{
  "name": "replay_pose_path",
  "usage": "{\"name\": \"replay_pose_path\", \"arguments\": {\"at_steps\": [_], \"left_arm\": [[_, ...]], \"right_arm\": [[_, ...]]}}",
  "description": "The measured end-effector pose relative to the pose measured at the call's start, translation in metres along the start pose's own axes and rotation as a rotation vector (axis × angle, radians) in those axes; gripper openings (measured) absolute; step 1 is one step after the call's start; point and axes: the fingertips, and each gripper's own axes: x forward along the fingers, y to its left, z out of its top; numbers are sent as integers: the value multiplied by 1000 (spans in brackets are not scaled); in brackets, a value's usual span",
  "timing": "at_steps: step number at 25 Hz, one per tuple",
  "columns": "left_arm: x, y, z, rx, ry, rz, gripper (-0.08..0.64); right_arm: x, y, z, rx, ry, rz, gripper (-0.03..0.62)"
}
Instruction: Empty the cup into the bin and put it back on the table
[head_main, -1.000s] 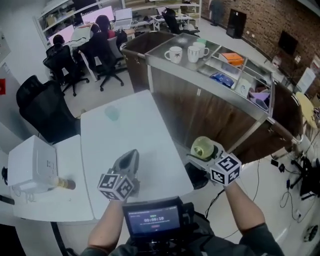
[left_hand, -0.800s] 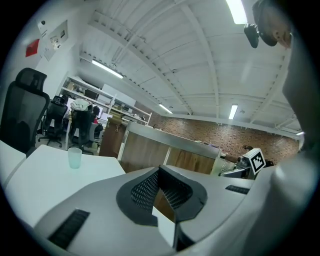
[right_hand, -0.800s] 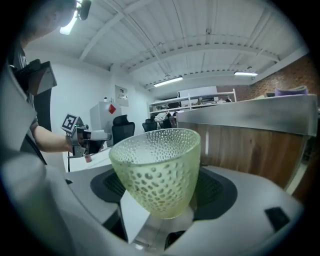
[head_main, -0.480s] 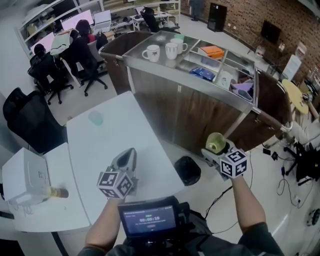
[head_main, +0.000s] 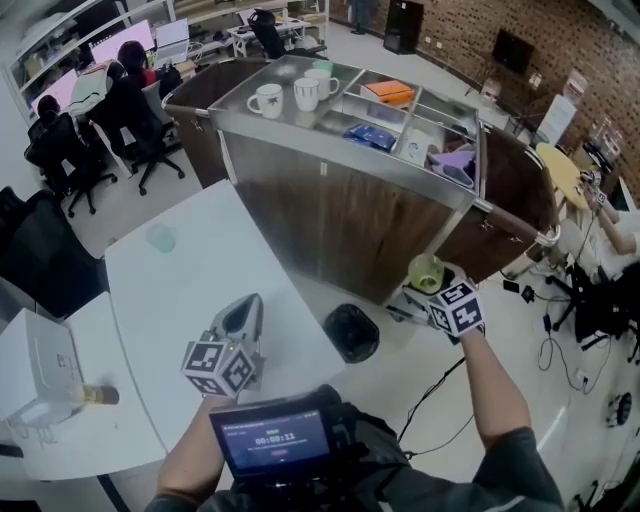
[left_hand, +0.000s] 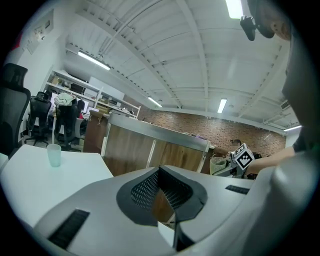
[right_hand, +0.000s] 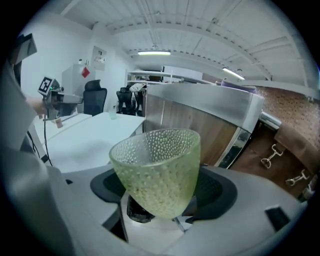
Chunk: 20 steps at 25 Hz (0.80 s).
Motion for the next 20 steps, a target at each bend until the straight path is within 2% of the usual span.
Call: {"name": "replay_pose_path", "arguments": {"at_steps": [6,11,13,20], "left_arm": [[1,-5,-4,-22,8,-19,2],[1,-6,-3,-7,7,-29,2],[3,-7,-2,-2,5,-38,1],[9,-21,3,12,-12,-99,2]], "right_arm": [[3,-6,-13,-69,101,-25,393],[7,-1,-19,-213,191,-58,393],[8,6,-16,-255,211,-47,393],[8,1,-21,-314,290,-66,393]]}}
